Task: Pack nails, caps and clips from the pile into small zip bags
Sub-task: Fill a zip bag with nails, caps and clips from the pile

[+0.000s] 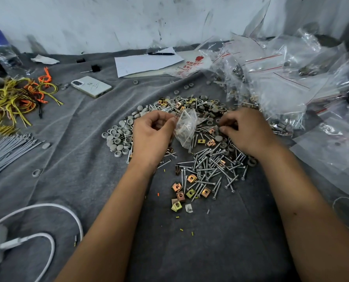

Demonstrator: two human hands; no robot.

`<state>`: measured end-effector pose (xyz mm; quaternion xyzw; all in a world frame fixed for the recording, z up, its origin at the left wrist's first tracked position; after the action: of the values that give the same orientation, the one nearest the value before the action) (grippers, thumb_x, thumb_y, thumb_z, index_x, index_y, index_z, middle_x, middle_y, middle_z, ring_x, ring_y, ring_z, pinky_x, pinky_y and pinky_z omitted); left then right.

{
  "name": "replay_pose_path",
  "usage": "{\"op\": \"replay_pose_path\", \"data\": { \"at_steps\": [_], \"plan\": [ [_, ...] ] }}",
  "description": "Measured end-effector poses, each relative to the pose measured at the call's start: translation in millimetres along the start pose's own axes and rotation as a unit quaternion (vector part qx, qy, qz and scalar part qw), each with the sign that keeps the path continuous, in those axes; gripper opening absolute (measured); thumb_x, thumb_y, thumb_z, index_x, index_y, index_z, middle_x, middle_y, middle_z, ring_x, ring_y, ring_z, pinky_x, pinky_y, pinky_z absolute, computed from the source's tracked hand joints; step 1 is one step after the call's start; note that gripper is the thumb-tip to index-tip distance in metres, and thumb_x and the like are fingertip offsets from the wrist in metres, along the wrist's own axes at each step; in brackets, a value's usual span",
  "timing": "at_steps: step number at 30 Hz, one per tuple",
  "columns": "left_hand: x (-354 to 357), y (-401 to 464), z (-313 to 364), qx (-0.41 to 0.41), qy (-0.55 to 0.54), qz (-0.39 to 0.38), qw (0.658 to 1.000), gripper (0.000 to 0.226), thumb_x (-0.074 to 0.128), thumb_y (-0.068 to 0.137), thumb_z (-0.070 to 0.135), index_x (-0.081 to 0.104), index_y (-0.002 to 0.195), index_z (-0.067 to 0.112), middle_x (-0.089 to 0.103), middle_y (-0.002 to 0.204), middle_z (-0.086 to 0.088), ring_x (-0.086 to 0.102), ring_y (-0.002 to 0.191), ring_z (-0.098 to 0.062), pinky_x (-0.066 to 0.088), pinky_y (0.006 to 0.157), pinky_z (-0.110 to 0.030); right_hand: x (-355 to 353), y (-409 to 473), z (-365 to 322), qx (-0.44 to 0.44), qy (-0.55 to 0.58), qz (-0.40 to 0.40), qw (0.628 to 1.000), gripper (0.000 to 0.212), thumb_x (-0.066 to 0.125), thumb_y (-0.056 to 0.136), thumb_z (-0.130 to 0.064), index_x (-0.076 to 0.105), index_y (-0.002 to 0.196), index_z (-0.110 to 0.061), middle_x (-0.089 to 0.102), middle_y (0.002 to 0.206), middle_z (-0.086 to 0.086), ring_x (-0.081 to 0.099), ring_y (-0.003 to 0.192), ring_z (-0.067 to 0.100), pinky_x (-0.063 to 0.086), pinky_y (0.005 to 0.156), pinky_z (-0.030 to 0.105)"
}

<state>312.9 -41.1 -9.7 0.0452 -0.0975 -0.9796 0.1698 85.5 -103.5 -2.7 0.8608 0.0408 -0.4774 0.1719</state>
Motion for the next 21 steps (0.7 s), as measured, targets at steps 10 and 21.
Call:
{"op": "replay_pose_path", "data": {
  "at_steps": [10,21],
  "plan": [
    [0.6,-1.2,1.0,-0.001,0.000,-0.009,1.000,0.015,0.069,0.096,0.006,0.075,0.086,0.016,0.068,0.070,-0.001,0.057,0.062,-0.017,0.051,0.060,-0.034,1.9,-1.2,2.3,0.031,-0.046,-0.043,0.998,0.017,0.084,0.084,-0.028,0.072,0.095,-0.020,0.060,0.103,0.003,0.058,0.094,0.021,0.047,0.084,0.033],
    [2.1,0.4,0.8,0.008,0.014,-0.012,1.000,0.019,0.069,0.096,0.005,0.073,0.083,0.018,0.066,0.064,0.003,0.055,0.056,-0.012,0.048,0.052,-0.027,-3.3,0.2,4.9,0.031,-0.003,0.005,0.999,0.012,0.068,0.098,-0.017,0.077,0.103,-0.011,0.074,0.112,0.009,0.058,0.091,0.015,0.042,0.084,0.028]
  ]
}}
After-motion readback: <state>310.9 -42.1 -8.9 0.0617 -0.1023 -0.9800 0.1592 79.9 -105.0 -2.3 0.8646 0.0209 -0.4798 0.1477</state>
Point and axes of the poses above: each hand's wrist, its own y-axis towards the middle knuckle, its own x-axis out of the palm, z = x × y, the point moved 7 cm from there along y, towards the middle knuckle
